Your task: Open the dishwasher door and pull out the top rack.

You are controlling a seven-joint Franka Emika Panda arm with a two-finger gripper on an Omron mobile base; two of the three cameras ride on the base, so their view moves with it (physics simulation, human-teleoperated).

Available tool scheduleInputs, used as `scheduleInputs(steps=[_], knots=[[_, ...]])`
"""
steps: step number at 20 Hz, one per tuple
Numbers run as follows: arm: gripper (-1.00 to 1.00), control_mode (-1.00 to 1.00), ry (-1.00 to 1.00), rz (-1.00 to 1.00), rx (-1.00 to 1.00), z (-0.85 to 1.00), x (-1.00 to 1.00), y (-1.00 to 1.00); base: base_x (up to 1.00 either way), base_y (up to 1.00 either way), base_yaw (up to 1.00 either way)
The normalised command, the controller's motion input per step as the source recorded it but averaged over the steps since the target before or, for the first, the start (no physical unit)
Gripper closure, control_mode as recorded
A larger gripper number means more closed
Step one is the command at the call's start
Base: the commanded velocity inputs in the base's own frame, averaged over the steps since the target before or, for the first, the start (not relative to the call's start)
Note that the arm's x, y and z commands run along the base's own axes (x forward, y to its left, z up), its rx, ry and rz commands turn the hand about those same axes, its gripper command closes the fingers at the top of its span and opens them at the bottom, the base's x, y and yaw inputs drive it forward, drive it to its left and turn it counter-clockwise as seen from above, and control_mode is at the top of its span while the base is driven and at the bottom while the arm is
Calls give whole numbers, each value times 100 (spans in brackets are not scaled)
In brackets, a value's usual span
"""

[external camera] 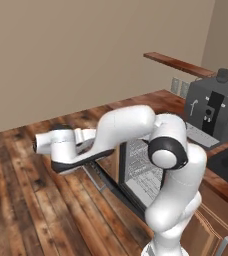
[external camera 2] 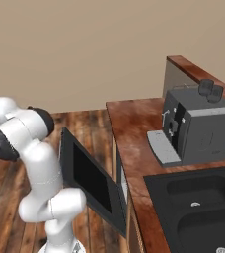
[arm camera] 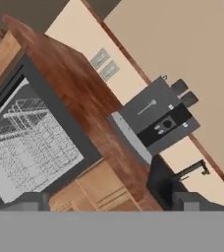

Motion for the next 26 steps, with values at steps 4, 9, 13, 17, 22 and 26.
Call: scheduleInputs(steps=[4,9,13,17,22,26], knots=[[-100,-100,27,9,6,20,0,-44,0,0,0],[-100,-100,27,10,1,0,0,-25,0,0,0],[-100,-100,17,8,0,0,0,-19,0,0,0],[-100,-100,9,4,0,0,0,-25,0,0,0],[-100,-100,16,1,1,0,0,-28,0,0,0],[-100,-100,14,0,1,-1,2,-25,0,0,0]])
